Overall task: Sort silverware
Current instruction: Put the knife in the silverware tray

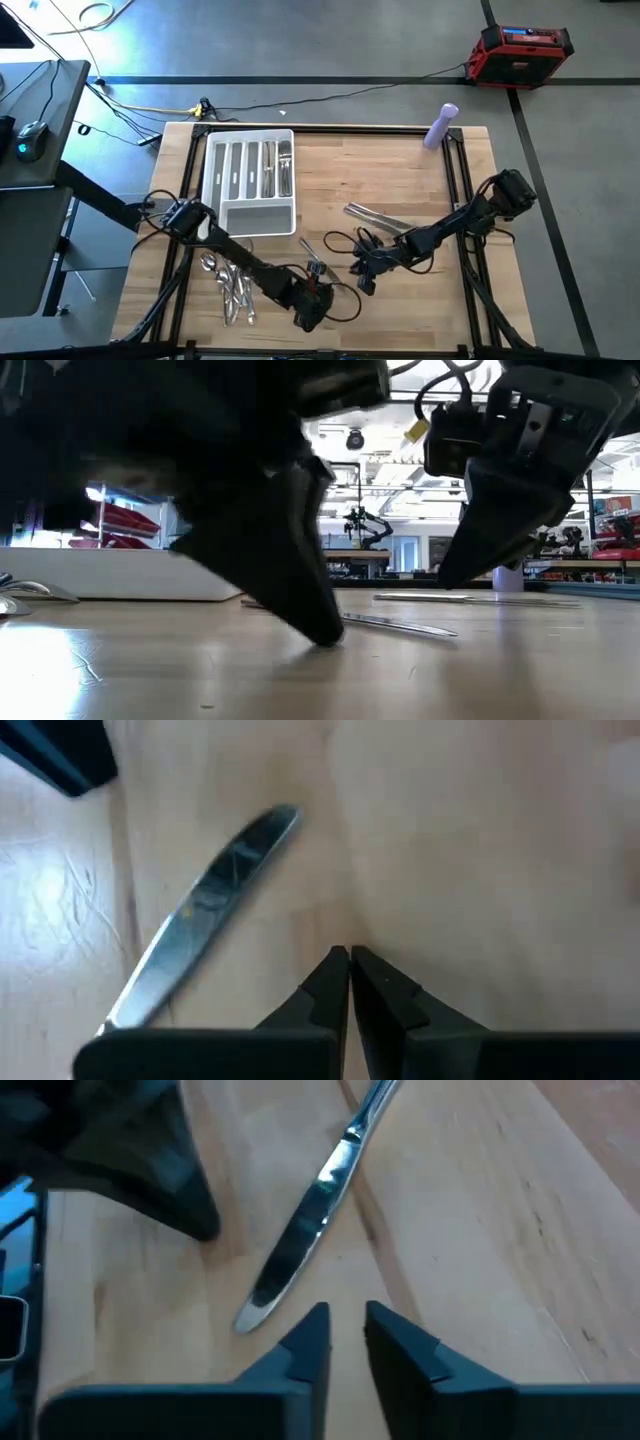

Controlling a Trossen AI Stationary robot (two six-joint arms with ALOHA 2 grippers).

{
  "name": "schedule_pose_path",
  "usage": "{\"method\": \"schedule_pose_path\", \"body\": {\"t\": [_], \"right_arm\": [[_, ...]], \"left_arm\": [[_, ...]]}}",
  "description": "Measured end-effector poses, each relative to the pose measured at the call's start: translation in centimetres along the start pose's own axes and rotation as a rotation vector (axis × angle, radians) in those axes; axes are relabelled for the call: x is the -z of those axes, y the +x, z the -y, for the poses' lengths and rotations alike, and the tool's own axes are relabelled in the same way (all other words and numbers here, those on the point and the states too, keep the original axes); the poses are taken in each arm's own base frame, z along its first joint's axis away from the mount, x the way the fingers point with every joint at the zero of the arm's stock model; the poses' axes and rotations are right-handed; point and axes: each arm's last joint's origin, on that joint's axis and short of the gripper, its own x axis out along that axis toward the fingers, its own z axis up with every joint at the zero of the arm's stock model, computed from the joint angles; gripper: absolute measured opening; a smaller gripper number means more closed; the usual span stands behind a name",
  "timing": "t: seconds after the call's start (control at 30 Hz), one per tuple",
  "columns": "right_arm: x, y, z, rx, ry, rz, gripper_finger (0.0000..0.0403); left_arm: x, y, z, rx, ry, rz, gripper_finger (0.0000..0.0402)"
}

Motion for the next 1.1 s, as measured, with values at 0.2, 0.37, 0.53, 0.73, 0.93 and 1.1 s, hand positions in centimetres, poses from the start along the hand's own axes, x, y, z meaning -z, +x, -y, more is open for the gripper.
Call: {"method": "schedule_pose_path", "body": {"t": [0.2,0.37,0.53,0.73,0.93,1.1], "right_arm": [[0.0,1.8,0.3,-0.089,0.056,-0.007,0.0162],[0.2,4.1,1.0,-0.204,0.108,-0.042,0.0212],[0.1,4.8,1.3,-0.224,0.124,-0.051,0.0224],[-0.4,5.0,0.2,-0.262,0.067,-0.075,0.0224],[0.1,5.0,-0.1,-0.228,-0.041,-0.101,0.0224],[0.9,5.0,0.0,-0.139,-0.137,-0.129,0.0209]], "left_arm": [[0.5,2.2,-1.3,-0.054,-0.019,-0.036,0.0],[0.4,3.2,-2.5,-0.057,-0.055,-0.024,0.0],[0.3,4.8,-3.1,-0.06,-0.091,0.022,0.0],[0.4,5.6,-3.2,-0.092,-0.098,0.039,0.0],[0.2,5.6,-3.3,-0.109,-0.122,0.063,0.0],[0.0,5.7,-3.3,-0.115,-0.137,0.082,0.0]]}}
